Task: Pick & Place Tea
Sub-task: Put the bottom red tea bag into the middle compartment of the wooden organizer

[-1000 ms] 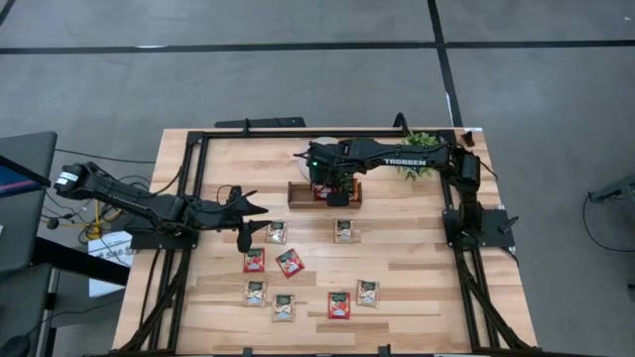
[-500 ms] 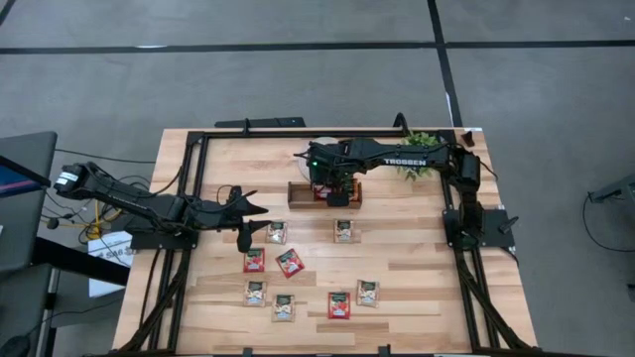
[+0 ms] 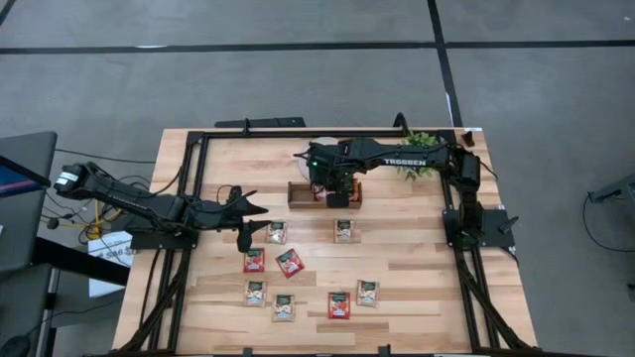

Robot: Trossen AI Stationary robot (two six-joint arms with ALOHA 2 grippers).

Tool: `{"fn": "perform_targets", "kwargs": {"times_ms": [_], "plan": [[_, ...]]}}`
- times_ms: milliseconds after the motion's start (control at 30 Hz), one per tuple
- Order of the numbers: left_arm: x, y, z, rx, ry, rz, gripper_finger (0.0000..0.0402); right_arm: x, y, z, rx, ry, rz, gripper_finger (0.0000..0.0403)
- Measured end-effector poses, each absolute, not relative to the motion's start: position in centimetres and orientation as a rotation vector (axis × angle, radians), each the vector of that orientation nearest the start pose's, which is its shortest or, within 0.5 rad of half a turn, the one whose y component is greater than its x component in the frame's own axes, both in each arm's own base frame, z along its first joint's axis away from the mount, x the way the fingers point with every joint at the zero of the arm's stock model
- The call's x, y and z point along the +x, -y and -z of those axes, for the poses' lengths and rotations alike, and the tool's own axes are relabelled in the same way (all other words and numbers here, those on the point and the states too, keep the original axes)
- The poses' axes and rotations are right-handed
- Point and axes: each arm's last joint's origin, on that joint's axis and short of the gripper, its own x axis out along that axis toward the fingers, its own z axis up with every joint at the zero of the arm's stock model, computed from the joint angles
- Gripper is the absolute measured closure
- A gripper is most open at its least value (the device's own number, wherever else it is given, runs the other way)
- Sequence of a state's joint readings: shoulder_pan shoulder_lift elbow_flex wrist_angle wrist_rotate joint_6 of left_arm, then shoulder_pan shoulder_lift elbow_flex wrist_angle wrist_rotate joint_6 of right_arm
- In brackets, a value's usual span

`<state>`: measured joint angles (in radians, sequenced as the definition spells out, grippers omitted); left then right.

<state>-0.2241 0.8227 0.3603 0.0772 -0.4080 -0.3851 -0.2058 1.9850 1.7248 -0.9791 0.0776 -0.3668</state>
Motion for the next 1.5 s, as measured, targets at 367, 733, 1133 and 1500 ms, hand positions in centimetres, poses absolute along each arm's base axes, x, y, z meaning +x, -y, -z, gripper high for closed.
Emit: {"fn": "perform_targets", "kwargs": {"times_ms": [367,733,1133,1500], "plan": [[17.2,2.7,-20.6,-0.260,-0.327,-0.246,0.0234,39.0,5.0,-26.0,-0.181,-1.348,-0.103,0.0320],[17.2,2.8,-20.5,-0.259,-0.336,-0.241,0.0234,38.2,-9.4,-25.4,-0.205,-1.317,-0.560,0.0321],[17.2,2.9,-20.5,-0.266,-0.348,-0.208,0.0234,39.3,-15.0,-20.8,-0.129,-1.373,-0.455,0.0321],[17.2,2.9,-20.4,-0.272,-0.351,-0.210,0.0234,39.5,-17.9,-16.6,-0.089,-1.460,-0.410,0.0321]]}}
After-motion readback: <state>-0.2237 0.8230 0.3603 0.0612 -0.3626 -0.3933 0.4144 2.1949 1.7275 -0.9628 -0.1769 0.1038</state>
